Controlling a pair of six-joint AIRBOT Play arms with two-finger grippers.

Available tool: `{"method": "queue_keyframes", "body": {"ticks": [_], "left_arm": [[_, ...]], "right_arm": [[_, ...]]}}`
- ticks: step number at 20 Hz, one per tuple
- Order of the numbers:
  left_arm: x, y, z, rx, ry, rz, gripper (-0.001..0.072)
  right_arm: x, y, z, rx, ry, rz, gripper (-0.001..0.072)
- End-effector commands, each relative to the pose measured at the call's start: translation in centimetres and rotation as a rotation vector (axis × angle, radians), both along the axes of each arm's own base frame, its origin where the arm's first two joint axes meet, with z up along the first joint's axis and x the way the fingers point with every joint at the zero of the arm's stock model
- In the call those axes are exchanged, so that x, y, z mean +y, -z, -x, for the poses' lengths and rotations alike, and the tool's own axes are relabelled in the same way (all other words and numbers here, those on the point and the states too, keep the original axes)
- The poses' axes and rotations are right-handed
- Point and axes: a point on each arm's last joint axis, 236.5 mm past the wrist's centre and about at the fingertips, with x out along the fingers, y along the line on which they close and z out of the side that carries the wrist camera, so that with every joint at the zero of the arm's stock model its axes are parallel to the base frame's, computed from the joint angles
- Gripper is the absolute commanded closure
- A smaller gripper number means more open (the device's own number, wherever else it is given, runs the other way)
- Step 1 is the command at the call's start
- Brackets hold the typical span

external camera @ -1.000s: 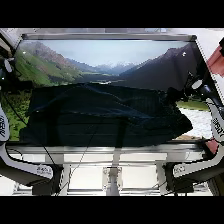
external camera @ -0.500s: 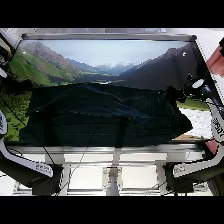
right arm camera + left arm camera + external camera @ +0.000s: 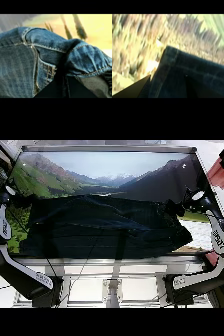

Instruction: Fold the clothes and pants, and hang the long-sleeved shirts on hangers.

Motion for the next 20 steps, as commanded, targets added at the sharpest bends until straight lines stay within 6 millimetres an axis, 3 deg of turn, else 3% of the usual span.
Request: {"method": "queue_keyframes", "body": {"ticks": [1, 3, 5, 9, 11, 13, 16, 18, 20], "left_arm": [[0.7, -0.3, -1.6, -0.072, -0.015, -0.024, 0.0215], [0.9, -0.6, -2.1, -0.094, -0.019, -0.032, 0.032], [0.6, -0.7, -2.4, -0.114, -0.031, -0.012, 0.0491], [-0.2, -0.7, -2.6, -0.127, -0.062, 0.045, 0.0586], [-0.3, -0.6, -2.2, -0.107, -0.063, 0.056, 0.0676], [-0.3, -1.3, -2.1, -0.114, -0.061, 0.054, 0.0677], [1.3, -5.8, -3.3, -0.235, -0.116, 0.02, 0.0677], [2.9, -9.4, -3.6, -0.333, -0.184, 0.009, 0.0677], [4.0, -11.8, -3.4, -0.384, -0.207, -0.01, 0.0678]], "right_arm": [[0.4, 0.1, 0.5, 0.021, -0.01, -0.013, 0.0684], [0.4, 0.1, 0.5, 0.021, -0.01, -0.013, 0.0684], [0.3, 0.1, 0.5, 0.021, -0.011, -0.012, 0.0684], [0.2, 0.1, 0.5, 0.019, -0.011, -0.007, 0.0684], [0.2, 0.1, 0.4, 0.017, -0.01, -0.005, 0.0685], [0.1, -0.2, -0.2, -0.007, 0.001, -0.004, 0.0685], [-1.3, -2.8, -3.7, -0.132, 0.023, 0.04, 0.0685], [-3.2, -6.2, -7.4, -0.274, 0.079, 0.095, 0.0685], [-4.6, -8.8, -9.9, -0.375, 0.154, 0.119, 0.0685]]}}
